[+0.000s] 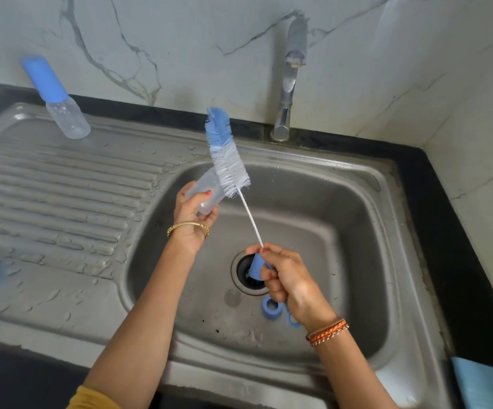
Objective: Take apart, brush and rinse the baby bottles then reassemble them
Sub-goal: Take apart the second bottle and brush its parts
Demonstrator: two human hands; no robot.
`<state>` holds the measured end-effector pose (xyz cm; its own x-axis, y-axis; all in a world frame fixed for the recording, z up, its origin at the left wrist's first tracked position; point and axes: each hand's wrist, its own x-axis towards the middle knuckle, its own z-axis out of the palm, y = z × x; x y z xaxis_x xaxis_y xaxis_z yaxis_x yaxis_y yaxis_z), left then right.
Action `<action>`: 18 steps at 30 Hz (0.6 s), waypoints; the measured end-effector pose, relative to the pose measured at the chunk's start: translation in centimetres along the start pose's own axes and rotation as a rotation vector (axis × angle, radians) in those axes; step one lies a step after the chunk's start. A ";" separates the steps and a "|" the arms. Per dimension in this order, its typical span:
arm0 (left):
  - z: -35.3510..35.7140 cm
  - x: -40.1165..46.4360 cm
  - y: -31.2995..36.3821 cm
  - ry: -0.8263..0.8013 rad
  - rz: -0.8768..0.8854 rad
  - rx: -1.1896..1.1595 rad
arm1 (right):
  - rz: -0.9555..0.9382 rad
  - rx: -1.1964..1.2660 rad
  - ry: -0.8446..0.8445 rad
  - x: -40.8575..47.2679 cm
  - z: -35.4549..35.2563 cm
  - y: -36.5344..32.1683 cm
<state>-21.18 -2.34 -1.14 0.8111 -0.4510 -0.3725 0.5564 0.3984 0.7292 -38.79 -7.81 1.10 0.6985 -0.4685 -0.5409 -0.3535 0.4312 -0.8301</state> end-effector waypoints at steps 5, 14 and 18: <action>-0.4 -0.2 0.3 -0.164 0.070 0.280 | -0.202 -0.236 0.286 0.6 -0.9 0.1; -1.9 1.7 -2.9 0.033 0.132 0.886 | -0.344 -0.985 0.561 1.3 -1.6 0.5; -2.7 2.1 -4.0 0.072 0.217 1.126 | -0.366 -1.042 0.573 2.2 -2.0 0.3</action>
<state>-21.23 -2.66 -6.36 0.8985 -0.3993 -0.1822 -0.0438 -0.4945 0.8681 -38.58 -10.24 -0.56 0.5809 -0.8138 -0.0191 -0.7034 -0.4900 -0.5148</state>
